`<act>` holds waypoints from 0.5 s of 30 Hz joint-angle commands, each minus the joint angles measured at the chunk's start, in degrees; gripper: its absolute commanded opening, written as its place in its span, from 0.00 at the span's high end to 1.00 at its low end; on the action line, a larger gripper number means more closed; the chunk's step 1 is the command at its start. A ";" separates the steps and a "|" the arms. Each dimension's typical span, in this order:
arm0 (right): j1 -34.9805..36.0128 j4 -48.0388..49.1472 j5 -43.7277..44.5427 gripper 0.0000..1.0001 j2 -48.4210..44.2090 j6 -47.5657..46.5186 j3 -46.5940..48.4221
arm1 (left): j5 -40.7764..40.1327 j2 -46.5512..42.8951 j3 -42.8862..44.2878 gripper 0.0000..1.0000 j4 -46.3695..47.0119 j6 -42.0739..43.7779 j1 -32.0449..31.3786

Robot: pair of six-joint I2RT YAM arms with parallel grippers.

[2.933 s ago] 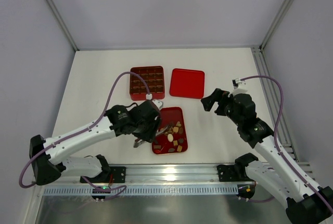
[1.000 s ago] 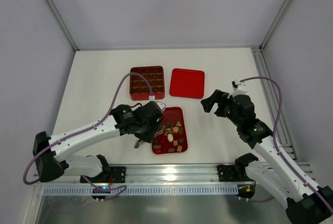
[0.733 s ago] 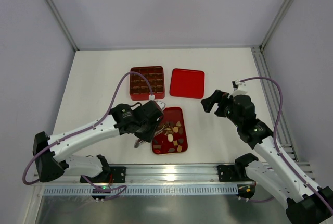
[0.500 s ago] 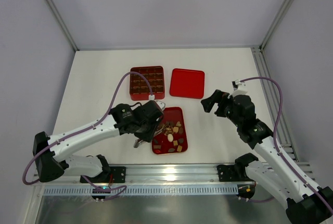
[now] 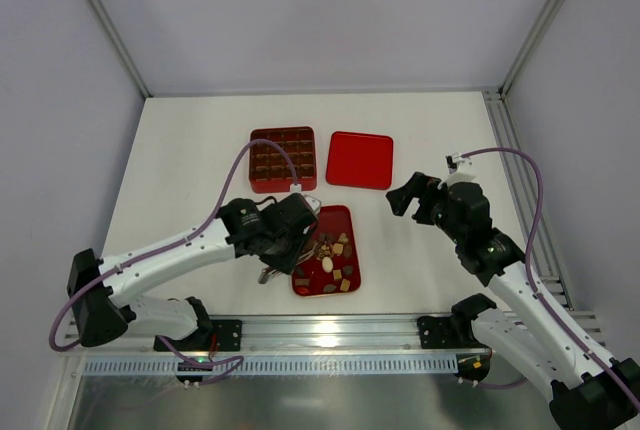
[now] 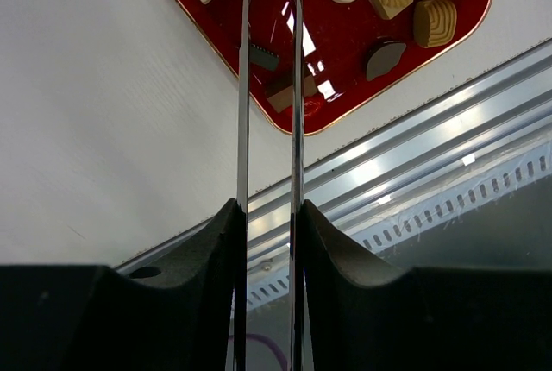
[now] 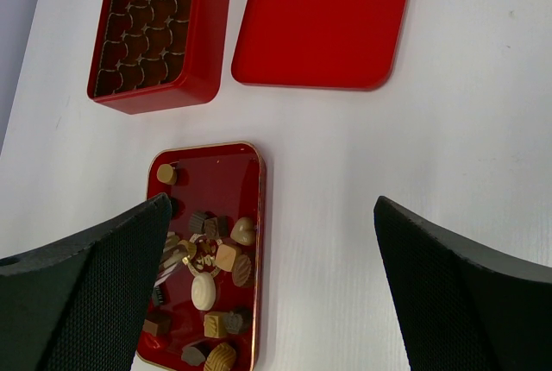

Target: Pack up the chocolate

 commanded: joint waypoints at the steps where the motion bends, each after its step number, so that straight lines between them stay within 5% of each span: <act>1: 0.13 1.96 0.11 0.00 -0.38 -0.06 0.30 | 0.81 0.22 0.18 0.67 1.09 0.63 -0.29; 15: 0.14 1.87 0.37 0.00 -0.65 -0.06 -0.14 | 0.46 2.07 0.44 0.62 2.23 1.16 -0.29</act>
